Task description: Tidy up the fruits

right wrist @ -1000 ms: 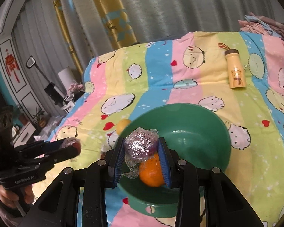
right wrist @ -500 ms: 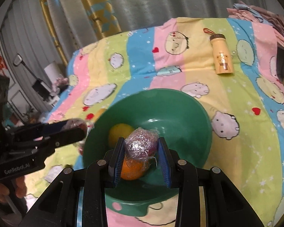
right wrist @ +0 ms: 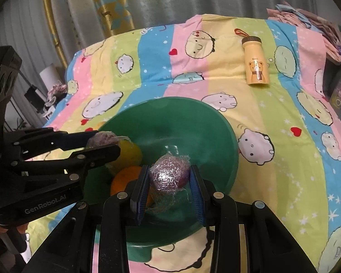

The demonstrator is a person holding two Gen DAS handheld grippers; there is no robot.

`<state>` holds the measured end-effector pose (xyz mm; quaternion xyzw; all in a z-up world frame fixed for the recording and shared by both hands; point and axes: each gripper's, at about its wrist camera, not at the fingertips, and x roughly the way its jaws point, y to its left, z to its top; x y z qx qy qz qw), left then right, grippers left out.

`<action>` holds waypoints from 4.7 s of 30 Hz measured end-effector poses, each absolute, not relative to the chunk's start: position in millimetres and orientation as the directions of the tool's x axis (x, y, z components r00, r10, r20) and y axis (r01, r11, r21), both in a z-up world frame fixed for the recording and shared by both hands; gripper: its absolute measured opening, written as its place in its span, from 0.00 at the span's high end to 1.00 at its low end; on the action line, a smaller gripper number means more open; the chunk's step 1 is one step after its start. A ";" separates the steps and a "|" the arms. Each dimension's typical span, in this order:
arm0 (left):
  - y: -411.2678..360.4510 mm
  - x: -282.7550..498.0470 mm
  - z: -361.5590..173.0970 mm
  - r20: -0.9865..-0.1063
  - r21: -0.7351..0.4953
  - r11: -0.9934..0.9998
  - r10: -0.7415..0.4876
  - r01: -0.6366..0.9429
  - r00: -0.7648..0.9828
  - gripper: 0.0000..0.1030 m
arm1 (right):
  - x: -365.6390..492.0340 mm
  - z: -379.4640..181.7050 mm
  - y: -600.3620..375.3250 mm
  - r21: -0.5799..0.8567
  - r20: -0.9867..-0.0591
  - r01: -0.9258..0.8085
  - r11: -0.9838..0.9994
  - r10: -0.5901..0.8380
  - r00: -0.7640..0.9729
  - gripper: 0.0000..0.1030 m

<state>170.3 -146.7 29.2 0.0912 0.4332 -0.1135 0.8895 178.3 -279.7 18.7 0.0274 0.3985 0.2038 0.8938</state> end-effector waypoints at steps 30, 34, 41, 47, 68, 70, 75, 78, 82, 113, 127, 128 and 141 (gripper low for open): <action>-155.7 177.2 9.8 -0.824 0.157 0.947 -0.032 0.281 0.566 0.65 | 177.0 18.1 -273.0 0.150 -0.723 -0.342 0.928 0.339 0.602 0.64; -154.9 177.2 10.0 -0.823 0.157 0.947 -0.031 0.279 0.568 0.65 | 176.5 18.1 -273.3 0.151 -0.722 -0.339 0.929 0.338 0.604 0.64; -153.9 175.3 12.2 -0.814 0.167 0.948 -0.023 0.271 0.580 0.65 | 175.6 19.3 -274.4 0.144 -0.721 -0.332 0.932 0.329 0.610 0.64; -152.3 171.8 18.5 -0.792 0.190 0.949 -0.004 0.253 0.611 0.55 | 175.3 21.9 -278.9 0.138 -0.714 -0.312 0.940 0.313 0.627 0.64; -136.3 129.3 57.8 -0.643 0.214 0.967 0.035 0.135 0.765 0.05 | 151.7 63.3 -325.4 0.401 -0.499 -0.262 0.878 0.450 0.741 0.34; -131.2 121.5 61.4 -0.631 0.201 0.971 0.029 0.128 0.775 0.01 | 146.7 67.6 -326.6 0.407 -0.479 -0.276 0.871 0.461 0.748 0.27; -102.4 99.4 62.5 -0.642 0.080 0.990 -0.041 0.120 0.766 0.00 | 135.4 70.6 -325.3 0.463 -0.430 -0.318 0.828 0.523 0.736 0.25; -78.7 87.9 62.4 -0.645 0.006 0.995 -0.069 0.095 0.761 0.00 | 124.0 69.0 -316.5 0.491 -0.395 -0.358 0.794 0.569 0.721 0.25; -37.5 72.3 58.7 -0.643 -0.081 0.996 -0.069 0.022 0.763 0.00 | 106.3 69.8 -297.2 0.476 -0.373 -0.432 0.766 0.621 0.689 0.25; 8.9 65.8 -42.9 -0.782 -0.044 0.999 -0.051 0.027 0.622 0.20 | 87.7 -35.8 -151.6 0.274 -0.748 -0.612 0.742 0.565 0.349 0.29; 6.8 74.4 -52.8 -0.798 -0.108 0.993 -0.110 0.039 0.592 0.54 | 99.9 -43.2 -128.0 0.227 -0.778 -0.630 0.743 0.527 0.341 0.55; 6.5 74.0 -52.9 -0.798 -0.107 0.993 -0.112 0.043 0.593 0.56 | 100.2 -43.5 -126.4 0.215 -0.781 -0.633 0.744 0.520 0.345 0.57; 7.1 69.7 -52.8 -0.789 -0.125 0.990 -0.143 0.071 0.598 0.82 | 105.1 -45.4 -130.6 0.245 -0.769 -0.622 0.743 0.540 0.341 0.79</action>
